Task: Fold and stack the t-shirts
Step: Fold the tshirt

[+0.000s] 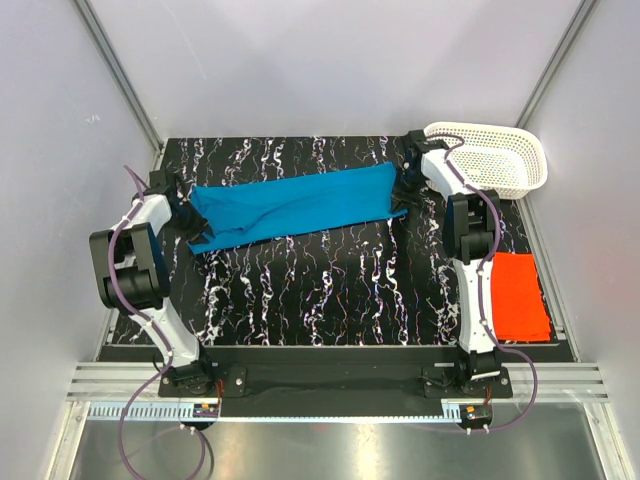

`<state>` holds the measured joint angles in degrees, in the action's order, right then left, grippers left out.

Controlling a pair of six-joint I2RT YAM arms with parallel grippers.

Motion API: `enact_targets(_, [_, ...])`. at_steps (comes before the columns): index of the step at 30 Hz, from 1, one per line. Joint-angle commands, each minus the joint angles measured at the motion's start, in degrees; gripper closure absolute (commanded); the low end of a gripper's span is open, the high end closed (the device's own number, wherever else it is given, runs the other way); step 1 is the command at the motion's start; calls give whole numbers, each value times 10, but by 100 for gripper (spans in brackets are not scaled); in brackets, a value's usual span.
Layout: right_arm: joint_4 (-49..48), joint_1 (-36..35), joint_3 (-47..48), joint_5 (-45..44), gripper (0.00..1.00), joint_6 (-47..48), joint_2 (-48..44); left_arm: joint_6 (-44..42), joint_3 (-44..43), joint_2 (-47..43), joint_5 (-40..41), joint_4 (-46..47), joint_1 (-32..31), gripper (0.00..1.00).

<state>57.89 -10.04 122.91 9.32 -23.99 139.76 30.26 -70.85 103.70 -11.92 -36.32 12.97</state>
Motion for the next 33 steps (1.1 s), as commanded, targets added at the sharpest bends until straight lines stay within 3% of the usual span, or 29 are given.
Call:
enact_targets(1, [-4, 3, -42, -26, 87, 12, -45, -3, 7, -3, 1, 14, 4, 71])
enact_targets(6, [-47, 6, -138, -37, 87, 7, -86, -13, 18, 0, 12, 14, 6, 71])
enact_targets(12, [-46, 8, -144, -35, 86, 12, -121, -19, 24, -57, 17, 14, 6, 69])
enact_targets(18, [-45, 7, -109, -1, 81, 16, -137, -2, 20, -83, -55, 29, 2, 63])
enact_targets(25, [-46, 7, -78, 18, 75, 8, -114, 28, -38, -2, -148, 75, -40, 64])
enact_targets(33, [-45, 7, -72, 14, 74, 8, -109, 69, -83, 100, -176, 118, -107, 72])
